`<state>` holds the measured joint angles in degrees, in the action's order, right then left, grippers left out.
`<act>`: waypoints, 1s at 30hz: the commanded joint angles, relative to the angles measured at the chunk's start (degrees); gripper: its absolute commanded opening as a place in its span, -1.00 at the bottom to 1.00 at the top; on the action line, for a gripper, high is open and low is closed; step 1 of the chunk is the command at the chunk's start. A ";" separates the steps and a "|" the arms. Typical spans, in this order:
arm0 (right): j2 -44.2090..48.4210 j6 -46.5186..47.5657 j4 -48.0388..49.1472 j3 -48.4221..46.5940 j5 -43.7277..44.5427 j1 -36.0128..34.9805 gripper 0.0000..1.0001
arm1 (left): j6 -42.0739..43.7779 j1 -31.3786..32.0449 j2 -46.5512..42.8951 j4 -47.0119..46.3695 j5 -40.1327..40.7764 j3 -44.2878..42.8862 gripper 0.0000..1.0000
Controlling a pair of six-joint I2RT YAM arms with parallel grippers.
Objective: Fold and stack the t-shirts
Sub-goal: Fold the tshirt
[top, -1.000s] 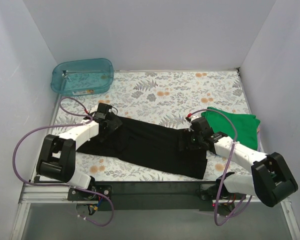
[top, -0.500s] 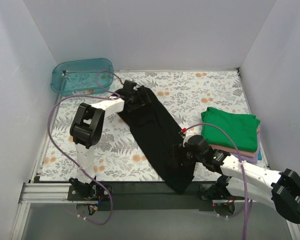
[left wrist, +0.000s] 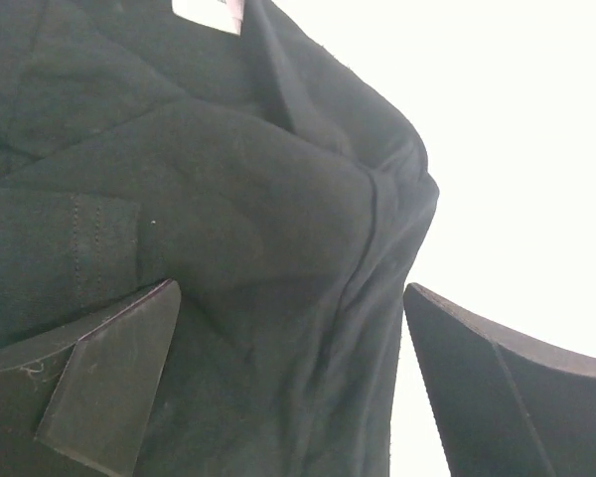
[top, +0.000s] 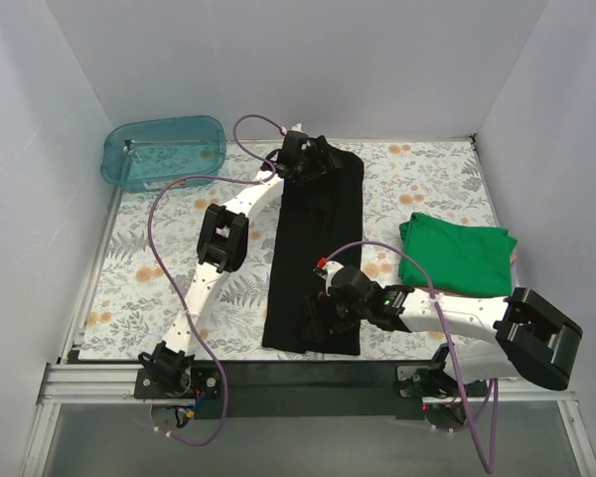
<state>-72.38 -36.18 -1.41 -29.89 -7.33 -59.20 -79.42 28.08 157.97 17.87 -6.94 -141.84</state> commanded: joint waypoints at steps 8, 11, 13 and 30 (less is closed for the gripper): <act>1.27 0.32 -4.47 -3.77 -4.27 -6.89 0.97 | -5.31 -8.30 -0.90 3.85 -0.18 5.88 0.96; 7.66 1.47 -7.36 -4.56 -1.20 -7.16 0.97 | -3.38 -8.30 -4.49 4.54 0.87 4.56 0.96; 10.84 1.73 -8.78 -4.65 1.87 -7.24 0.97 | -2.06 -8.21 -7.84 4.54 0.70 5.43 0.96; 31.16 -11.53 -26.01 2.46 32.99 -5.49 0.97 | -3.97 0.38 -68.73 7.97 10.78 74.75 0.96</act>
<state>-40.45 -44.16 -25.17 -28.73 19.88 -65.30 -79.31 23.57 94.48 21.58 -4.49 -85.25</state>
